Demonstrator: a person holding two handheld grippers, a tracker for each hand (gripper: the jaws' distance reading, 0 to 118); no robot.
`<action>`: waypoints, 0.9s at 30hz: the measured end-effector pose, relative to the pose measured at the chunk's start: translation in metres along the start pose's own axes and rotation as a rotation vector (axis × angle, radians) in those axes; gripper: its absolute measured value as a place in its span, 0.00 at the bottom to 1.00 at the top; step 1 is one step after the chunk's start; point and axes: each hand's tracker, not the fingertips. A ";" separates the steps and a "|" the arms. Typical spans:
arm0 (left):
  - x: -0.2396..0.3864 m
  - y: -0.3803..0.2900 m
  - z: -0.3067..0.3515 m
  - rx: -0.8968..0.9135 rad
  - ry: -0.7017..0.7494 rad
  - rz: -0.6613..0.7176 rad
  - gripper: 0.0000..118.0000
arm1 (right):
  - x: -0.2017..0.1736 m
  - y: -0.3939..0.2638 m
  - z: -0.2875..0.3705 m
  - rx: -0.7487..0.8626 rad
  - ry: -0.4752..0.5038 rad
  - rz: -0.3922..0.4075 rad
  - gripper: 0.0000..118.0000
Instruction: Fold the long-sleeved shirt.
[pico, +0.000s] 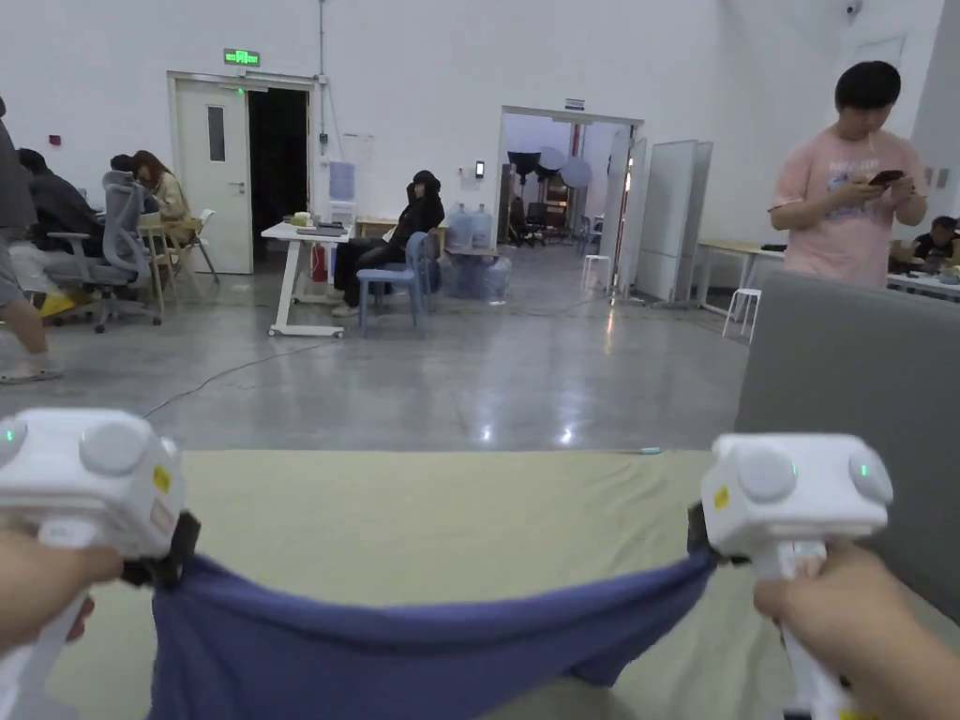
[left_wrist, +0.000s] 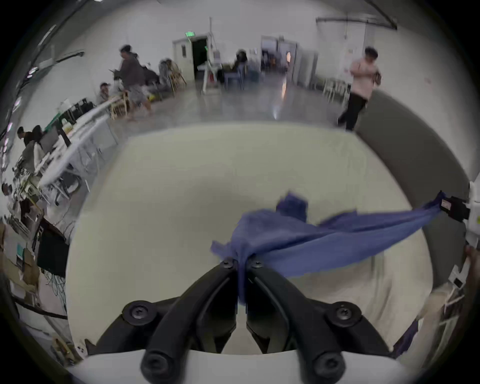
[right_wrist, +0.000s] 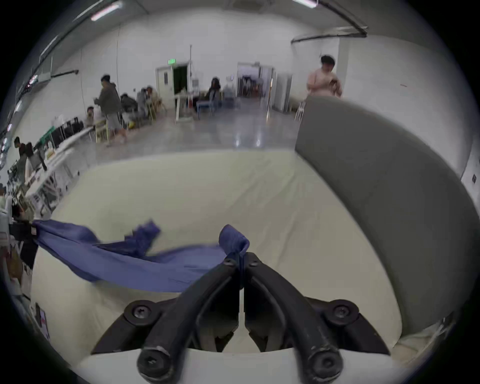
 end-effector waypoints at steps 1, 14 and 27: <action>0.000 -0.018 -0.010 -0.018 -0.014 -0.011 0.00 | 0.002 -0.019 -0.007 -0.012 0.014 -0.002 0.00; -0.015 -0.245 0.021 -0.159 -0.082 -0.146 0.00 | 0.029 -0.265 0.070 -0.112 0.083 0.083 0.00; -0.010 -0.398 0.041 -0.279 -0.121 -0.092 0.00 | 0.022 -0.411 0.105 -0.231 0.070 0.171 0.00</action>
